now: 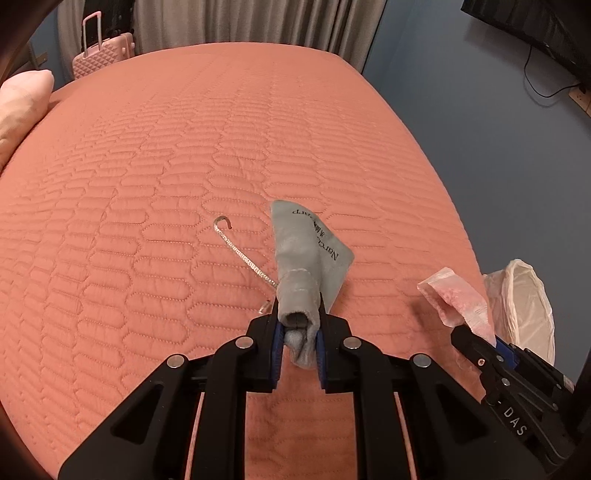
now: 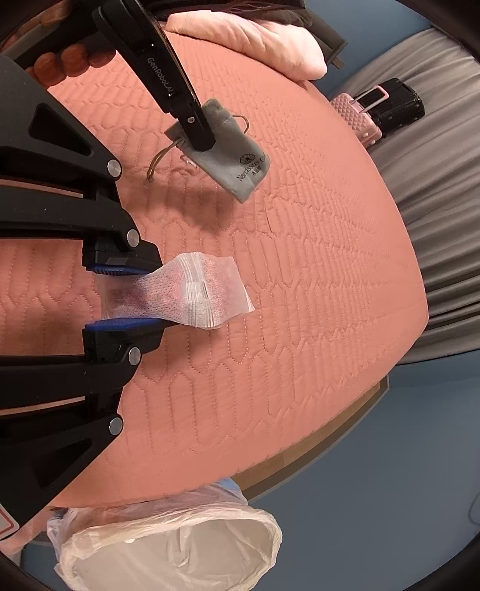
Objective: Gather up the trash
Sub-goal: 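Carry the grey pouch and pink packet toward the bin with both tools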
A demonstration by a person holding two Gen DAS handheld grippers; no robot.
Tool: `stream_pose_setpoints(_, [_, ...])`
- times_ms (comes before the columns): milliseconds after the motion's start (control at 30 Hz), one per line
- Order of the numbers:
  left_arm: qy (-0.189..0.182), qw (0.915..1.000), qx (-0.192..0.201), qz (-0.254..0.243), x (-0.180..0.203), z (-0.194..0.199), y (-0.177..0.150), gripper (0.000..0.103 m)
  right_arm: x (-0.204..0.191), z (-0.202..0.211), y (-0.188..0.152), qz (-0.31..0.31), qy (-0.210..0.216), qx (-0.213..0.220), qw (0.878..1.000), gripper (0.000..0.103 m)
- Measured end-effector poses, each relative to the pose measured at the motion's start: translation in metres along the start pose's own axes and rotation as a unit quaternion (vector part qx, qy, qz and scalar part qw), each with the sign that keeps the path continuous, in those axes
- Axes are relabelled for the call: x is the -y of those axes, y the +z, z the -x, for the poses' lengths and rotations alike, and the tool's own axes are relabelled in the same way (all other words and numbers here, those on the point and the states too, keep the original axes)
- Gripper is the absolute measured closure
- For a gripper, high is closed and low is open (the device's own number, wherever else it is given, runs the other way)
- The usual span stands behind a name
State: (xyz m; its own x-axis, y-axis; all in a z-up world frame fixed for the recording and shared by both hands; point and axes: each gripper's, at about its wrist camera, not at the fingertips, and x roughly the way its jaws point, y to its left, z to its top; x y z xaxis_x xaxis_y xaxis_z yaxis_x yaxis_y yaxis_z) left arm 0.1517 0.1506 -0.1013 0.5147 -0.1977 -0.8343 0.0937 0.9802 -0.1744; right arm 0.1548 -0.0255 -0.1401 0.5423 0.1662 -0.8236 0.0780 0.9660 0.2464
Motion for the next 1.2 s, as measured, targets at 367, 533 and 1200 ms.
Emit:
stream_pose_setpoints(367, [-0.015, 0.9995, 0.016, -0.024, 0.027, 0.041, -0.015, 0.089, 0.014, 0.068, -0.022, -0.006, 0.008, 0.036, 0.999, 0.086])
stream_pose_setpoints(533, [-0.021, 0.9988, 0.026, -0.036, 0.037, 0.057, -0.023, 0.089, 0.021, 0.098, -0.026, -0.007, 0.008, 0.057, 0.998, 0.086])
stream_pose_setpoints(1200, [-0.052, 0.993, 0.045, -0.096, 0.098, 0.086, -0.032, 0.088, 0.064, 0.18, -0.031, -0.019, -0.017, 0.123, 0.992, 0.086])
